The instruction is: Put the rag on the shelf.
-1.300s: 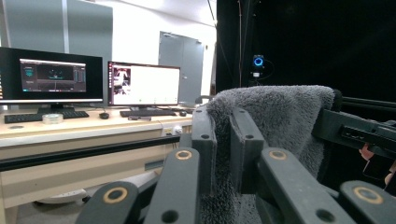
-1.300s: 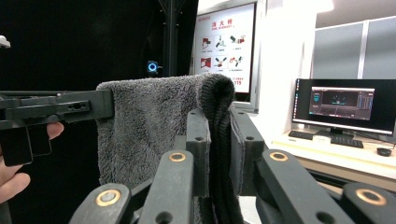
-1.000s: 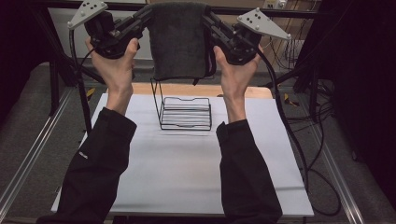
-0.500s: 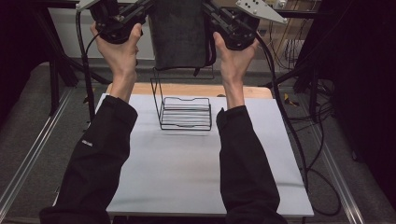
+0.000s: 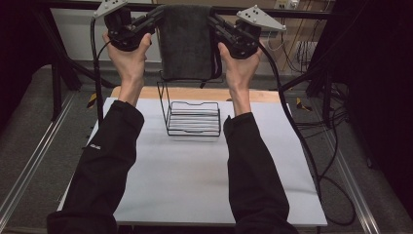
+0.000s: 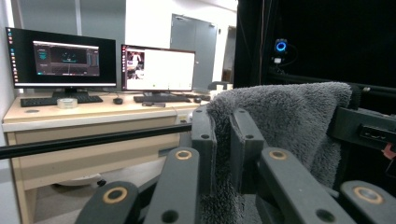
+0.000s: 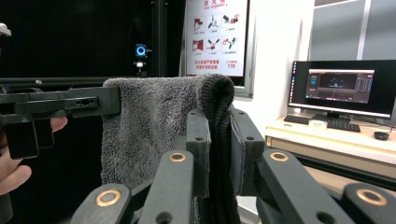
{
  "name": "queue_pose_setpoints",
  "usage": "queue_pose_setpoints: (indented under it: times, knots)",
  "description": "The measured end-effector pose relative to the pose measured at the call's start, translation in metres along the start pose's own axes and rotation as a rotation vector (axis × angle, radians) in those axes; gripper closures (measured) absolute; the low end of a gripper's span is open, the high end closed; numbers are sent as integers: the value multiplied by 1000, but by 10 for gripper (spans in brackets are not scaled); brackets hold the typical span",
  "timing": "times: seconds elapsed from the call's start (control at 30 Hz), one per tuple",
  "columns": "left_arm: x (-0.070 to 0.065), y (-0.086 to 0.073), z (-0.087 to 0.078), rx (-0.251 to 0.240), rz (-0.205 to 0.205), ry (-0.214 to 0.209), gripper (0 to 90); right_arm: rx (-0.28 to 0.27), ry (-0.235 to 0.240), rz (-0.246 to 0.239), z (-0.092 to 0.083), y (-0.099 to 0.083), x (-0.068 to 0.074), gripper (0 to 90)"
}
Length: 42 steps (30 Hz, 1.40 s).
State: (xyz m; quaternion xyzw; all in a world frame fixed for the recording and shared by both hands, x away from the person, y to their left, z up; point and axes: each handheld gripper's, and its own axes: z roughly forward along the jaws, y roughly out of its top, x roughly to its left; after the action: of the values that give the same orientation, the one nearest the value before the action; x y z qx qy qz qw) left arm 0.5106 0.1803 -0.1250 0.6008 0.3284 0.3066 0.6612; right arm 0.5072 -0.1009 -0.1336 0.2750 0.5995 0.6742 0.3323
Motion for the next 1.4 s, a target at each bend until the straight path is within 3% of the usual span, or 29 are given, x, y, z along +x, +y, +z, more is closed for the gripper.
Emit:
queue_pose_setpoints:
  times: [0.1,0.47,0.73,0.83,1.4]
  knots:
    - [5,-6,1,9,-14,-5,817,8,3,4,1,-4,-1,803]
    - [9,-26,2,71,3,-6,816,58,1,3,1,-26,-1,803]
    - [9,-44,-8,102,8,-29,816,113,9,21,-6,-44,0,802]
    - [7,-48,-12,112,17,-38,816,118,18,40,-8,-49,0,802]
    - [-1,-69,-27,161,39,-72,816,157,49,47,-27,-71,5,801]
